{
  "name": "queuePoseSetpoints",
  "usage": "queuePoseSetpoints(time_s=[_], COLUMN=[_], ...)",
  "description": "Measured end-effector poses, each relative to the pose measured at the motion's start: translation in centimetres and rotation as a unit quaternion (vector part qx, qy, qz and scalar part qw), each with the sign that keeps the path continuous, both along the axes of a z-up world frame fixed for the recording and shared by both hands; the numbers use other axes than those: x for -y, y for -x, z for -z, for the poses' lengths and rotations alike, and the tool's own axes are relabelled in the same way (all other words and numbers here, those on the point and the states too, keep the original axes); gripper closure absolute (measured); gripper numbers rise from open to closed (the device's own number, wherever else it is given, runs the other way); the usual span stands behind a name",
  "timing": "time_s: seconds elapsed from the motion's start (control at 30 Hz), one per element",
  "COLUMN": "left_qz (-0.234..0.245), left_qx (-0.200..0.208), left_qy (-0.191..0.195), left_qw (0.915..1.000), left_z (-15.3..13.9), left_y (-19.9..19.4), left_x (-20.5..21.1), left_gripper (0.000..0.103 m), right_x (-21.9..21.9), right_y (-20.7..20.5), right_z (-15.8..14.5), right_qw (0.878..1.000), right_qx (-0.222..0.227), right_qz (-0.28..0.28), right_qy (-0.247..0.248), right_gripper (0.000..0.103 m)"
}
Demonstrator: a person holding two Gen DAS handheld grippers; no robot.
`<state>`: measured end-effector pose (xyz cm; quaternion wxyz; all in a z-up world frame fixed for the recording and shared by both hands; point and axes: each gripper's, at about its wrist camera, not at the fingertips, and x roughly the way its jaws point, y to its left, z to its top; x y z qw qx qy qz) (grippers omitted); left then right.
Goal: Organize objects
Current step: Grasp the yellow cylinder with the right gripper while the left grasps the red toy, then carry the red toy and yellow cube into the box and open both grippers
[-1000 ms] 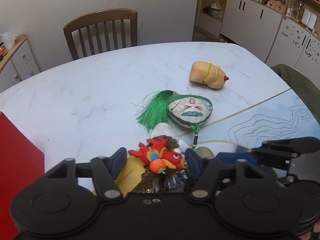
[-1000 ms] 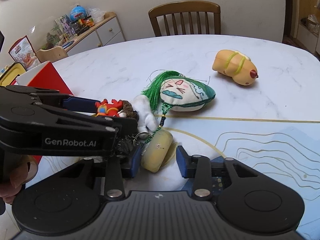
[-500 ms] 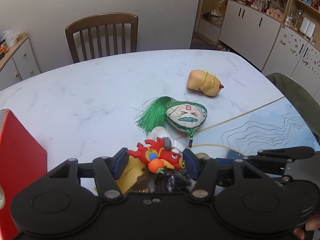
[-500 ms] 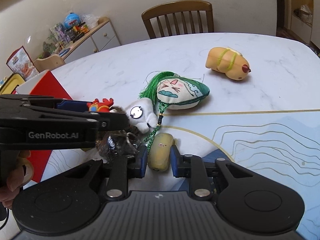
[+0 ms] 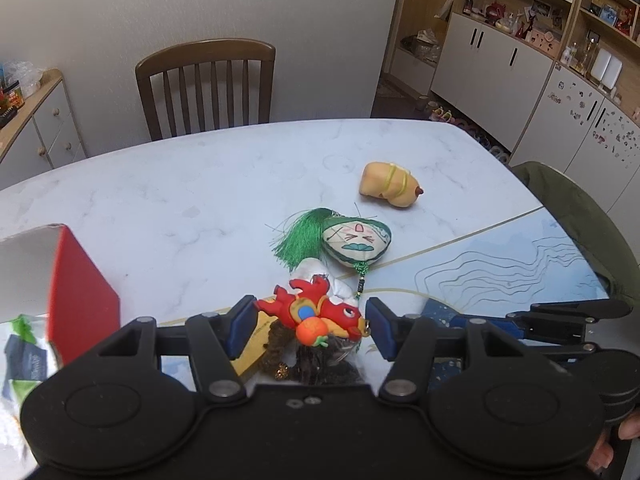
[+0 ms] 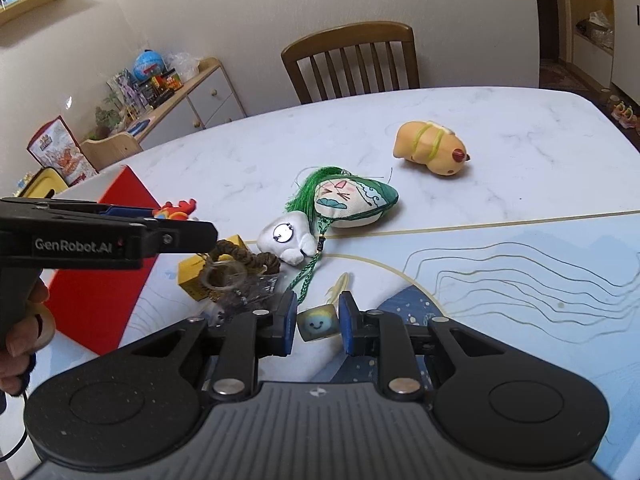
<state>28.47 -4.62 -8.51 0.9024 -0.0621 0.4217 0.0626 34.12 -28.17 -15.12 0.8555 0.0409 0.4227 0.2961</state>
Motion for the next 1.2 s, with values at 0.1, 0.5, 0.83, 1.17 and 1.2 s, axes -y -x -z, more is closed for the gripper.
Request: queuePoseSetpoints(time_s=[0.1, 0.5, 0.83, 1.17, 1.2], left_qz=[-0.003, -0.02, -0.026, -0.054, -0.057], left_qx=[0.001, 0.002, 0.02, 0.022, 0.022], left_qy=[0.005, 0.018, 0.015, 0.011, 0.009], left_qw=[1.0, 0.9996, 0.9993, 0.9982, 0.9981], left_z=[-1.0, -3.5, -6.1, -7.9, -8.1], left_y=[0.9, 4.7, 7.9, 11.4, 11.8], left_x=[-0.2, -1.4, -3.9, -8.7, -9.3], left_gripper=[0.045, 0.045, 0.045, 0.045, 0.045], right_x=[0.5, 0.2, -2.9, -8.7, -9.5], right_y=[0.8, 4.2, 6.3, 8.1, 8.3], right_z=[-1.0, -5.7, -9.1, -11.6, -11.9], right_qw=[1.0, 0.999, 0.997, 0.994, 0.993], right_qx=[0.004, 0.038, 0.069, 0.085, 0.088], right_qz=[0.001, -0.015, -0.036, -0.065, -0.069], right_qy=[-0.008, -0.016, -0.017, -0.024, -0.024], right_gripper=[0.081, 0.081, 0.081, 0.081, 0.081])
